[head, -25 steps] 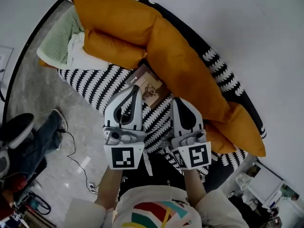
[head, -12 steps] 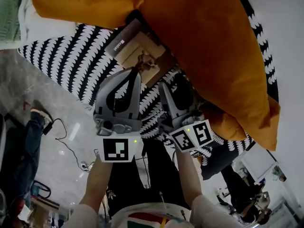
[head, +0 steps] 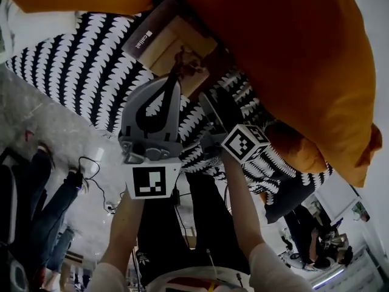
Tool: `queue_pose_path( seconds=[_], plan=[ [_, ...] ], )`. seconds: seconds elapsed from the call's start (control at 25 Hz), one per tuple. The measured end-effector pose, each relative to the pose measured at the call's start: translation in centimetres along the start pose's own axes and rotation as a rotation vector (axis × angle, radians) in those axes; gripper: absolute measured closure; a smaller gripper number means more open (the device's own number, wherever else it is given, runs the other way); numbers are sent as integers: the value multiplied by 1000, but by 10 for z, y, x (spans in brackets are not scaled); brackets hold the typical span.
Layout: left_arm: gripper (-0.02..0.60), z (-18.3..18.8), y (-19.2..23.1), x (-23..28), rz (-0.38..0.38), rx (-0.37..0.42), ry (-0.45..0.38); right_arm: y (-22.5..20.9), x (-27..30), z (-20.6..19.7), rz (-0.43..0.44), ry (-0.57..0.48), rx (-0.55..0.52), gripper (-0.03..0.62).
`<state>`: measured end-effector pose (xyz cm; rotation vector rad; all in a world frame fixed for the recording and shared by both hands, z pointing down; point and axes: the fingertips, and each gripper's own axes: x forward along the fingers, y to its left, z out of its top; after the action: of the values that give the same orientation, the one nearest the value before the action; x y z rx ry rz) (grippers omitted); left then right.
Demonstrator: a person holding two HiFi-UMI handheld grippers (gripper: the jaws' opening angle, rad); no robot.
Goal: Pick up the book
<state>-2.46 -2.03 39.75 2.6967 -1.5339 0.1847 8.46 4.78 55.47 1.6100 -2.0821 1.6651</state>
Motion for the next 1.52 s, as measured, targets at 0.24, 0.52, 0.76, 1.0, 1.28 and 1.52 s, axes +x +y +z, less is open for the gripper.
queue_pose_path(
  seconds=[0.24, 0.52, 0.76, 1.0, 1.28, 1.52],
  plan=[
    [574, -11, -4, 1, 2, -6, 33, -11, 17, -15, 41, 58, 119, 263],
    [574, -18, 3, 6, 14, -14, 39, -3, 46, -8, 57, 63, 193, 263],
    [574, -26, 4, 13, 22, 0, 46, -10, 53, -7, 83, 95, 270, 264],
    [574, -35, 5, 19, 24, 1, 66, -10, 54, -6, 55, 113, 271, 264],
    [574, -36, 7, 21, 13, 6, 79, 12, 49, 1, 126, 85, 201, 264],
    [574, -36, 19, 19, 31, 19, 72, 40, 35, 21, 217, -4, 199, 264]
  ],
)
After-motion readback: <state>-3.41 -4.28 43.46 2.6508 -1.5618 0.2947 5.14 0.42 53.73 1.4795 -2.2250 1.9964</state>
